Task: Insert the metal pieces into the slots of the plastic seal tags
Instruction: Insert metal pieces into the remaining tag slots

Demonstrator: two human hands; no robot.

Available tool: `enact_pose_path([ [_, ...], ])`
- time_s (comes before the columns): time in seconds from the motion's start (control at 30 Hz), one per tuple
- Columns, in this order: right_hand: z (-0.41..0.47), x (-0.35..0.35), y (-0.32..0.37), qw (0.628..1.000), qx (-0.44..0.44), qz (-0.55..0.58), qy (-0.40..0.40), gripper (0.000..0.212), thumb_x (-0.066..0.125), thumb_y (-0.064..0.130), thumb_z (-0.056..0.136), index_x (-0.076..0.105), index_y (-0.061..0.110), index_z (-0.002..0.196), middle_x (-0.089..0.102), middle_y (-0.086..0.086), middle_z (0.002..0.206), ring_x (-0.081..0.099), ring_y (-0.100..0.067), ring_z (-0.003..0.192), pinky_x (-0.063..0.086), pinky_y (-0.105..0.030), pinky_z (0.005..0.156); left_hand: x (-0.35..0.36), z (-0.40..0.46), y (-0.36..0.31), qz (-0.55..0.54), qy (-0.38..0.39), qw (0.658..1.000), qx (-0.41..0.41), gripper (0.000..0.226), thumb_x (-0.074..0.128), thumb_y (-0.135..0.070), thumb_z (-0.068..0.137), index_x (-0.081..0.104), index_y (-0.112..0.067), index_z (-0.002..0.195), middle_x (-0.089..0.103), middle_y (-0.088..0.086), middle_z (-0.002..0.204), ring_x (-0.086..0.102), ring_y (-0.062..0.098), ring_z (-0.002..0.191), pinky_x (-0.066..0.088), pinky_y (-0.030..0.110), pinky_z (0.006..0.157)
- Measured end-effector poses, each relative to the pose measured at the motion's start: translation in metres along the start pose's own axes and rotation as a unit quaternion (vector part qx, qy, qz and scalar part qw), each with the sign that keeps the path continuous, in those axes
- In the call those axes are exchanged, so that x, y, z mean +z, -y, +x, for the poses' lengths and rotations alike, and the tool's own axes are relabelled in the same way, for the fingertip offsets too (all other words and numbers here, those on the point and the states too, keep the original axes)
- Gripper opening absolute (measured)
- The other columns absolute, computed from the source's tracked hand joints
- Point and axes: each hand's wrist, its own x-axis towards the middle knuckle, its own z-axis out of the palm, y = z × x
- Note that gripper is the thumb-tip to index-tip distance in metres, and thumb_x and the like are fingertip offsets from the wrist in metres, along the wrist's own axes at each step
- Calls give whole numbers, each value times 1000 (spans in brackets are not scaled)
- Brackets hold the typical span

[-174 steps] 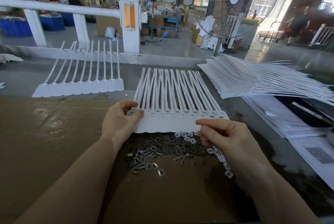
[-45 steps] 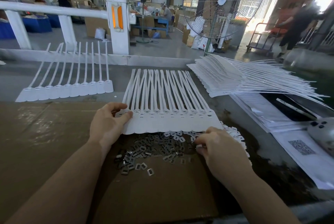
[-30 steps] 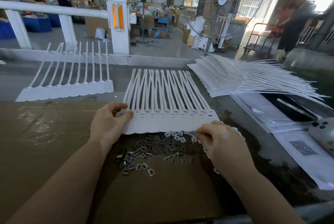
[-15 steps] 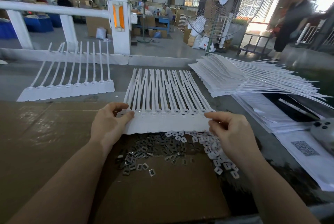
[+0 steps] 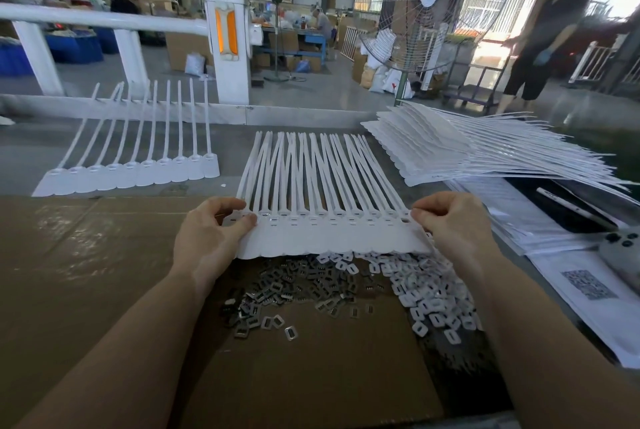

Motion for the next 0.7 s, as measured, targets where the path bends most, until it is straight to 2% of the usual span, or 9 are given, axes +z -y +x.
enact_pose_path([
  [0.1,6,2,-2,1000,2,-9,13,14,67,7,82,67,18,73,64,1,74,59,-8,69,47,-27,71,0,0,0,-5,3,1000,-1,22,72,-26,81,65,-24,103,61,-6,102,53,13,104,40,30,88],
  [0.27,13,5,-5,999,7,-36,34,8,64,6,84,71,10,86,67,-3,81,60,-13,76,44,-25,72,1,1,0,-7,1,1000,-1,21,72,-25,81,65,-24,101,62,-5,102,54,14,104,42,32,90],
  [0.47,15,7,-4,997,23,-55,55,11,62,8,86,73,10,87,62,3,78,54,-7,73,45,-28,75,2,1,1,-10,-1,1000,3,21,73,-24,80,65,-25,99,63,-5,99,54,14,102,40,29,86],
  [0.6,16,7,-4,995,20,-74,60,11,62,10,87,73,10,87,62,4,77,53,-5,70,42,-25,69,2,2,1,-8,-4,1000,-1,20,73,-25,80,65,-25,99,62,-6,99,54,13,101,40,29,87],
  [0.7,15,6,-3,994,19,-82,63,10,62,9,86,72,11,85,66,-1,83,58,-12,77,47,-29,74,2,1,1,-3,-4,1000,-1,22,72,-27,81,66,-25,101,62,-7,99,54,12,101,40,30,87],
])
